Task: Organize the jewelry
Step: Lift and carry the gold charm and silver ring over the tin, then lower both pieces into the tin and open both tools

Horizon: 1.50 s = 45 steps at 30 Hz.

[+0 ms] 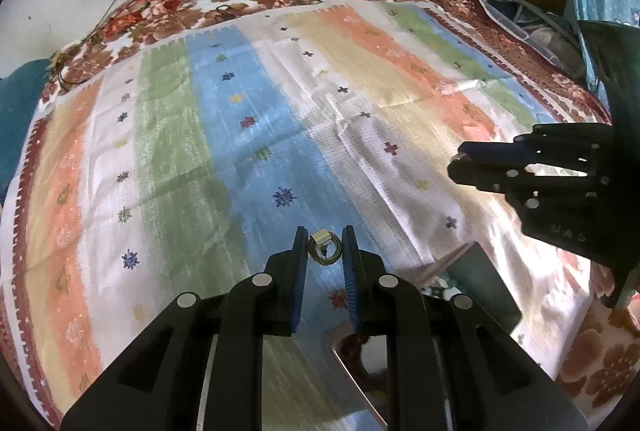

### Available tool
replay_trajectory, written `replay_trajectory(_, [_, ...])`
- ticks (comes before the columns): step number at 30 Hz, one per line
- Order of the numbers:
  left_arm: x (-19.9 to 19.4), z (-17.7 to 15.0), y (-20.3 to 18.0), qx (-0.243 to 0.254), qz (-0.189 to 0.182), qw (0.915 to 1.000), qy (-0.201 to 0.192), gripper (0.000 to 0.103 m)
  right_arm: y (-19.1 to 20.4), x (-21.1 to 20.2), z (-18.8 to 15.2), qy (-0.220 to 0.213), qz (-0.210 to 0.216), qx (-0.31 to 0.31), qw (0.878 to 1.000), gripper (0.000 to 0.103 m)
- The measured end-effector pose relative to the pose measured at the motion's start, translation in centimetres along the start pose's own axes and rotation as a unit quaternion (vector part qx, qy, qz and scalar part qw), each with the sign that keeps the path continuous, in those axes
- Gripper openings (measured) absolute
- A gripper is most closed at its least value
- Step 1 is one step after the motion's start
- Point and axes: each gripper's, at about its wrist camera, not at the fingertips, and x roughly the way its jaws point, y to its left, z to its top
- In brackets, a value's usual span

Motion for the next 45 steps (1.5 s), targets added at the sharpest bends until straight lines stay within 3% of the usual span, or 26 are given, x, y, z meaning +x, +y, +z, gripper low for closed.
replay_trajectory(17, [-4.3, -2.5, -2.6, -0.005, -0.001, 0.9996, -0.026, 0.017, 1.5, -4.1, -2.0, -0.025, 0.029, 0.009, 0.999, 0.019])
replay_trajectory(30, [-6.0, -4.2, -4.9, 0.005, 0.002, 0.9996, -0.028, 0.017, 2.8, -5.6, -3.6, -0.025, 0.051, -0.006, 0.998, 0.019])
replay_trajectory(42, [-6.1, -4.7, -4.8, -0.006, 0.008, 0.9996, -0.026, 0.017, 3.3, -5.8, -4.3, -0.014, 0.076, 0.000, 0.997, 0.020])
replay_trajectory(43, [-6.0, -4.7, -4.7, -0.007, 0.010, 0.9996, -0.027, 0.017, 3.3, -5.7, -4.3, -0.013, 0.078, 0.001, 0.997, 0.021])
replay_trajectory(45, [-5.7, -4.8, -4.4, -0.012, 0.009, 0.9996, -0.024, 0.017, 3.0, -5.8, -4.4, -0.015, 0.081, 0.007, 0.997, 0.035])
